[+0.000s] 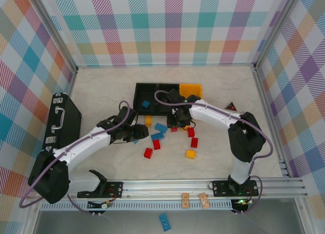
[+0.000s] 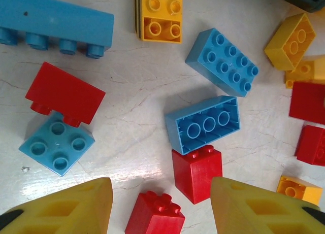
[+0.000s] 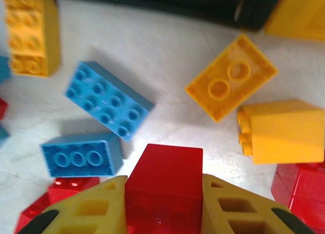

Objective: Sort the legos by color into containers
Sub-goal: Pick up the lego from the center of the table, then place the lego in the container.

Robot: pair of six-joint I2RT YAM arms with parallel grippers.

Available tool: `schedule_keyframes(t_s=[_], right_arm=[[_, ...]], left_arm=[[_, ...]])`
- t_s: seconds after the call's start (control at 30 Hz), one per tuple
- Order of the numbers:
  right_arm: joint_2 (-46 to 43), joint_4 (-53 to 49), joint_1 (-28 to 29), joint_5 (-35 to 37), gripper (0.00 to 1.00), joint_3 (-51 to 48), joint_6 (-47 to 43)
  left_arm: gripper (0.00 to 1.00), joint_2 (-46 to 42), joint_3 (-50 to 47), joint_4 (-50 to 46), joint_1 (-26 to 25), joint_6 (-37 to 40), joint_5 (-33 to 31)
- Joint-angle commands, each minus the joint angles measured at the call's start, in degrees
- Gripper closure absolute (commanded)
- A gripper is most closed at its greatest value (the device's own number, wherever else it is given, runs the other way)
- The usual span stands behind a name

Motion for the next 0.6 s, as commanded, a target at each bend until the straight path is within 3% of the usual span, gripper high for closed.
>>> schedule_keyframes(t_s=[0.0,0.57], right_arm=[[-0.9,-1.4,-1.3,0.7,0.78,4.2,-2.4],[18.4,-7.0,-6.6,2.0,0.77,32.0,-6.4]], left_arm=[[0.47,-1.7,0.5,1.3,-0.6,-1.3,-0.2],[0.46,-0.4,0.5,3.6,-2.4,-3.1,-0.8]])
